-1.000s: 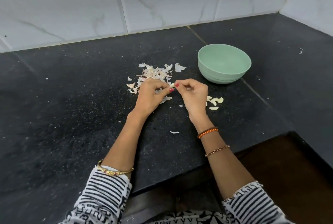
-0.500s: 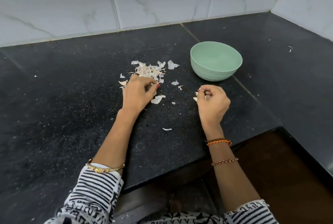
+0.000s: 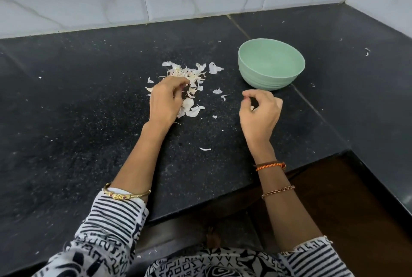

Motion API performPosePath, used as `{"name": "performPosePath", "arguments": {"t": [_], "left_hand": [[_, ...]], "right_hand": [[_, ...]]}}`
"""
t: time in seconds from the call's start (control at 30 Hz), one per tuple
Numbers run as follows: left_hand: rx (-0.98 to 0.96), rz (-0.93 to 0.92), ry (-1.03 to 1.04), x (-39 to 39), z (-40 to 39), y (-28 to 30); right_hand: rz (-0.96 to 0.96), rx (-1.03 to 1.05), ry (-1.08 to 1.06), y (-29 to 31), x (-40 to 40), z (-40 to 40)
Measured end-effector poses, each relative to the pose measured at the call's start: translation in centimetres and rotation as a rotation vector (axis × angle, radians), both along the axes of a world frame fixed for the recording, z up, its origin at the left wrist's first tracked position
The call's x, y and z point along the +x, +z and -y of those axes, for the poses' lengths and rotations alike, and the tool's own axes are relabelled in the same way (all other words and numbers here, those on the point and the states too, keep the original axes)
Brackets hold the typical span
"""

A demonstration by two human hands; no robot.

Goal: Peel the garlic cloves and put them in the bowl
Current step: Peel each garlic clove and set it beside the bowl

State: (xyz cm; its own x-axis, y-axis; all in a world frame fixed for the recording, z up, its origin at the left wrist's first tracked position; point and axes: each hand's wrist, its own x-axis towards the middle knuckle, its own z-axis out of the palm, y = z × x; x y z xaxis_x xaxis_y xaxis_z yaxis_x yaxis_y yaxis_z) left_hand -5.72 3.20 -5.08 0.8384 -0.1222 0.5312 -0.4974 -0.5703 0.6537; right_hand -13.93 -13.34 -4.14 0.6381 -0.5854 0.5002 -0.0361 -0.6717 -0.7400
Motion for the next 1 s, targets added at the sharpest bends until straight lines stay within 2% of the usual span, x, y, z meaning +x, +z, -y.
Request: {"name": "performPosePath", "arguments": {"t": [0.1,0.27,0.37,0.57,0.7,0.87,1.0], "left_hand": [[-0.060,-0.006,0.087,0.2,-0.1,0.2],[-0.086,-0.002,0.189,0.7,-1.0,0.1],[-0.106,-0.060,0.243,1.3,-1.6,0.2],[-0.097,0.008,0.287,2.8,-2.3,0.3],[-0.115,0.017,0.252,3.3,-2.5,0.1],[-0.130,0.037,0.266,4.0,-2.2,-0.3],[-0.235,0.022,0.304,4.9,-1.8,-0.1]], "right_hand": [[0.025,-0.028,0.166,1.3,1.2,-1.3],[-0.140,-0.084,0.428,2.1,4.8,-3.2],[-0.243,-0.150,0.495,2.0,7.1,-4.0],[-0.427,-0.440,0.584,1.3,10.4,-5.1],[-0.554,-0.459,0.553,1.7,11.5,-5.7],[-0.521,-0.396,0.586,1.3,12.8,-5.9],[-0.276,-0.011,0.610,0.6,13.3,-5.9]]}}
